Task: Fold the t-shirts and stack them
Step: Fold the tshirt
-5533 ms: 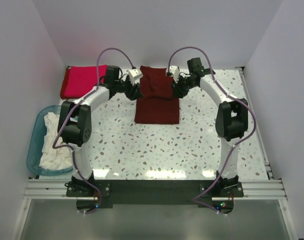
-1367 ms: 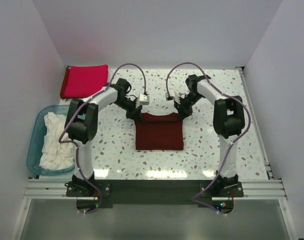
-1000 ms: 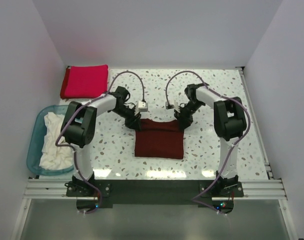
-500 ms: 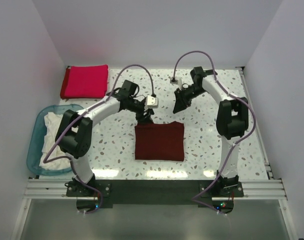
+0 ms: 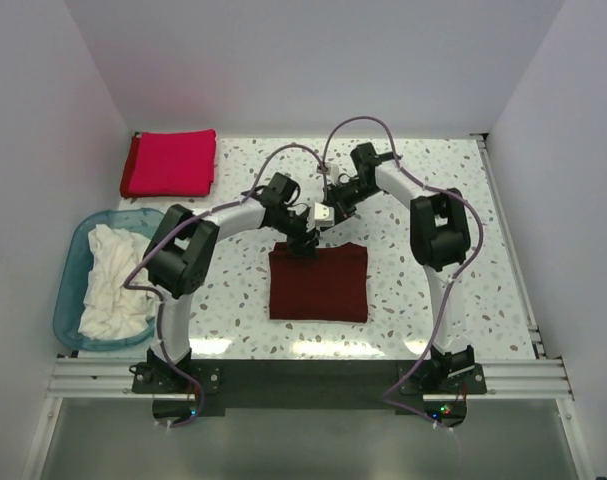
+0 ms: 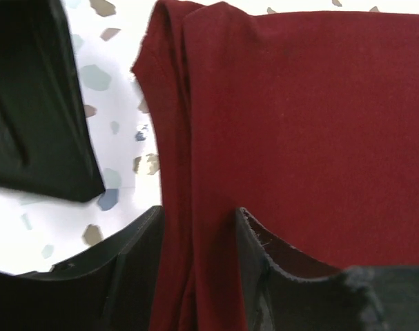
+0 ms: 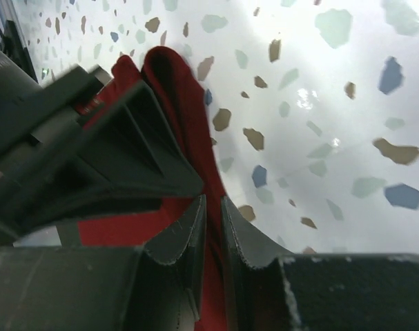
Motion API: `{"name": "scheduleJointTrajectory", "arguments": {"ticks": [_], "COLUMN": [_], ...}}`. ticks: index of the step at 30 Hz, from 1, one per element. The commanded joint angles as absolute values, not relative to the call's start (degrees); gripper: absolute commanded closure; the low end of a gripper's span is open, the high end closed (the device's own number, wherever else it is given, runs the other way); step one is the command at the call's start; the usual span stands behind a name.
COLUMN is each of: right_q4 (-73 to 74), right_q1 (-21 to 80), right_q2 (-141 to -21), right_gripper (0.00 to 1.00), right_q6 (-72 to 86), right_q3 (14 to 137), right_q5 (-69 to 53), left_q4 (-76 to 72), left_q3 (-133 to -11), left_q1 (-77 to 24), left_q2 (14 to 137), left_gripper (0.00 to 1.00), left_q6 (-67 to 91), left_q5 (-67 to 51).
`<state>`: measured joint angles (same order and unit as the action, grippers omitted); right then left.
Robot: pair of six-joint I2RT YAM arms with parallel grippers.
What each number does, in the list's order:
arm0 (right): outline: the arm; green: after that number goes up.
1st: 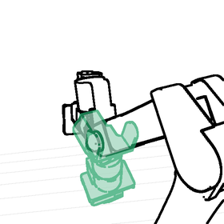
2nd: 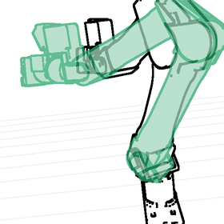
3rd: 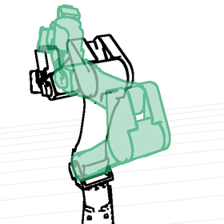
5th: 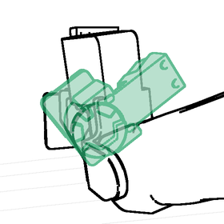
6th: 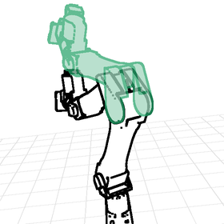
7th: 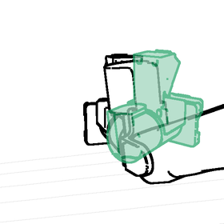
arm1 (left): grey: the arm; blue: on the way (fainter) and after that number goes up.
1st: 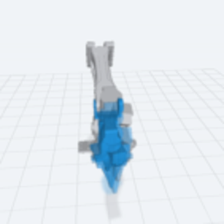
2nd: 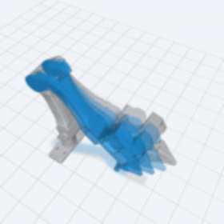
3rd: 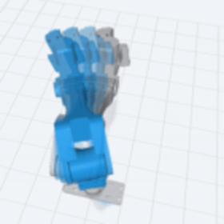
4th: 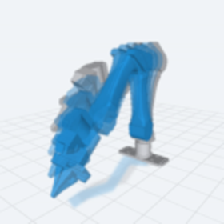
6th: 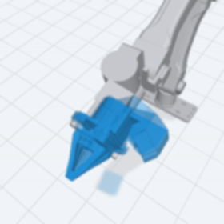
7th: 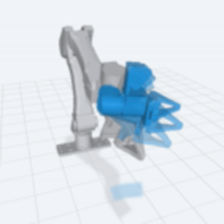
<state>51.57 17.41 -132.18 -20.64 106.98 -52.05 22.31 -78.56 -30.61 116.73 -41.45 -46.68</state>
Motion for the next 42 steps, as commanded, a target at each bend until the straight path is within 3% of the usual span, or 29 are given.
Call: {"name": "scheduleJointTrajectory", "arguments": {"ticks": [1,6,7,8,10,12,24,42], "right_q4": [49.8,50.8,51.0,51.3,53.7,56.8,70.3,76.0], "right_q1": [17.9,17.9,17.9,18.2,18.4,19.1,20.5,20.5], "right_q2": [-132.9,-134.5,-134.7,-135.0,-135.8,-136.6,-145.5,-148.1], "right_gripper": [0.83,0.83,0.83,0.83,0.84,0.84,0.84,0.82], "right_q6": [-18.6,-19.7,-19.9,-20.5,-21.7,-24.5,-36.9,-41.3], "right_q3": [106.9,106.6,106.6,106.7,107.2,107.6,113.2,113.5], "right_q5": [-54.1,-54.5,-54.8,-55.2,-56.5,-57.5,-58.7,-59.9], "left_q4": [22.5,23.8,24.4,24.8,23.3,20.6,8.9,1.8], "left_q3": [-80.6,-80.2,-80.3,-80.3,-79.2,-77.8,-68.3,-67.4], "left_q1": [-31.5,-32.2,-32.2,-32.3,-32.3,-32.9,-38.1,-38.3], "left_q2": [117.2,116.9,116.9,116.6,115.0,112.3,102.8,101.2], "left_gripper": [0.53,0.67,0.79,0.85,0.95,1.0,1.0,1.0], "left_q6": [-40.9,-42.8,-43.0,-43.4,-43.3,-43.6,-48.1,-50.8], "left_q5": [-48.8,-49.5,-49.6,-49.7,-49.4,-47.8,-37.4,-31.0]}}
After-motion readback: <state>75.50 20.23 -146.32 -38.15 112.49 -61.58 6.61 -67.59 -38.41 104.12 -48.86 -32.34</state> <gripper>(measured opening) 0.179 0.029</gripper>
